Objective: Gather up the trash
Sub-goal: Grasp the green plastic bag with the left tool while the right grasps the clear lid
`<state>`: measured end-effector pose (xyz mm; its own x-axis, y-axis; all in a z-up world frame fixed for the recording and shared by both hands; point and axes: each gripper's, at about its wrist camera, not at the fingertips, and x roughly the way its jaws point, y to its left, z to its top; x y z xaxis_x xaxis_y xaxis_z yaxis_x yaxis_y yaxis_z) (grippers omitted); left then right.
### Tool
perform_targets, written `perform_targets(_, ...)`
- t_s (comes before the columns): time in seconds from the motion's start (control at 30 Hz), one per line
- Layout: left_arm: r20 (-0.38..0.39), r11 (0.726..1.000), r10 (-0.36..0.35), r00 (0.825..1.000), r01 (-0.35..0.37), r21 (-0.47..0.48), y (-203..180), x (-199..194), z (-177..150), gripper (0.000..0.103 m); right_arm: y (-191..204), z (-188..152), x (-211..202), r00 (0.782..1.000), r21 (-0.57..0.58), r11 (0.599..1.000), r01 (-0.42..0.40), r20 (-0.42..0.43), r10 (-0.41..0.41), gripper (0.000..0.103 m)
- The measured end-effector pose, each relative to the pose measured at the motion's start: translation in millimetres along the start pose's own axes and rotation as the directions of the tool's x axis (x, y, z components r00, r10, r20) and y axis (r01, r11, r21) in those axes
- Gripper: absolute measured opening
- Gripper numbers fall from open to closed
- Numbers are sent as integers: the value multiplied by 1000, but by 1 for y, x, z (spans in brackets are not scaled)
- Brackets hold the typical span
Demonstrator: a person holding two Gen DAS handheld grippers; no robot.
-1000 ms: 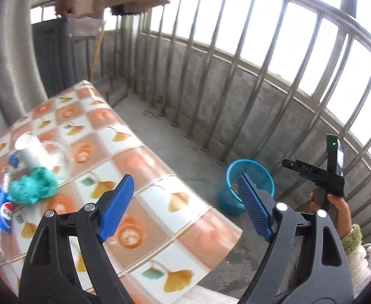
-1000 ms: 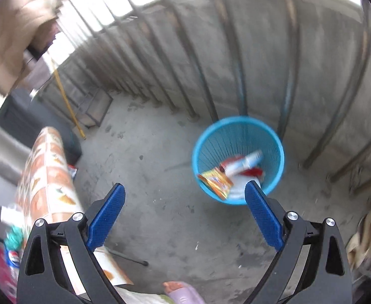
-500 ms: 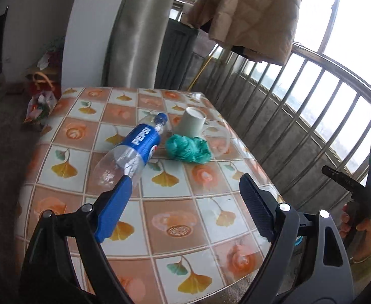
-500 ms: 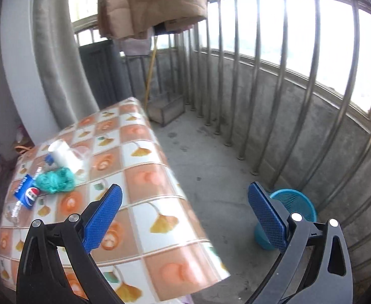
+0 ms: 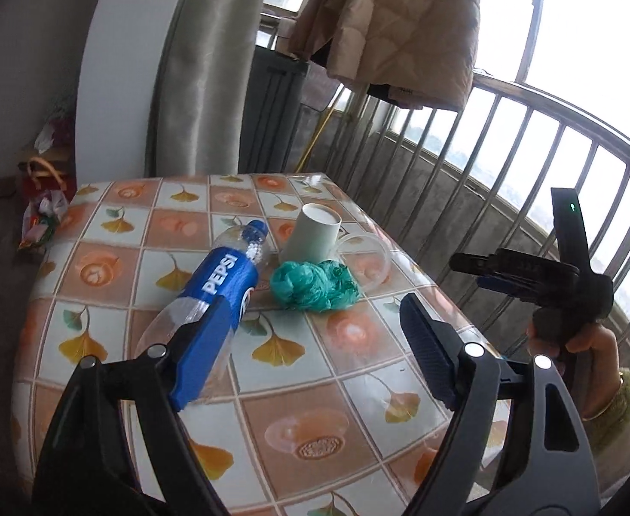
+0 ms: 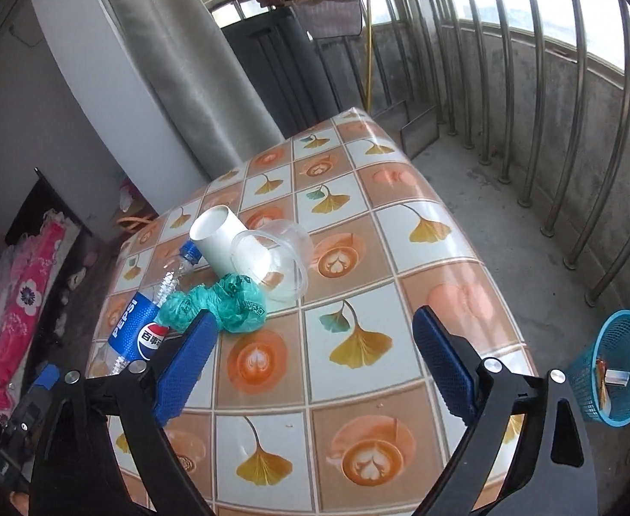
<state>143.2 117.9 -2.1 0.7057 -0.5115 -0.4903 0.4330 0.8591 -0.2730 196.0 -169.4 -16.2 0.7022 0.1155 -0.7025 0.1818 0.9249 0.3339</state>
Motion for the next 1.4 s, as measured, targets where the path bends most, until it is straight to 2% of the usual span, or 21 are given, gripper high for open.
perform_targets(0.07,-11,998,30,999,-29,58,-11,19,3,64,2,7,17,1000,-10,1000,0,-24,-1,81)
perform_targets(0.17,-26,987,103,994,-99,127,-21,49,6,55,1,17,38,999,-19,1000,-6,-51,5,74)
perform_targets(0.37,-72,964,167,983,-148,221,-32,97,3,54,-4,32,70,995,-21,999,-32,-99,30,60)
perform_targets(0.5,-141,939,249,958,-203,276,-33,129,-1,54,-4,37,86,992,-29,998,-53,-118,49,54)
perform_targets(0.63,-168,932,278,946,-223,286,-30,147,-4,54,-5,42,98,989,-31,997,-73,-135,68,48)
perform_targets(0.73,-168,915,311,936,-246,320,-33,153,-7,47,-6,45,104,986,-30,995,-91,-143,86,41)
perform_targets(0.93,-167,904,329,929,-258,342,-37,155,-10,38,-10,44,107,981,-13,993,-117,-157,114,23)
perform_targets(1.0,-164,898,337,927,-263,354,-39,155,-12,29,-11,43,107,980,-9,992,-124,-157,121,16)
perform_targets(1.07,-164,897,337,927,-263,356,-40,154,-12,28,-12,43,106,979,-7,992,-127,-158,125,13)
perform_targets(1.4,-168,918,305,937,-243,313,-41,143,-9,21,-18,44,94,983,-4,993,-118,-140,117,7)
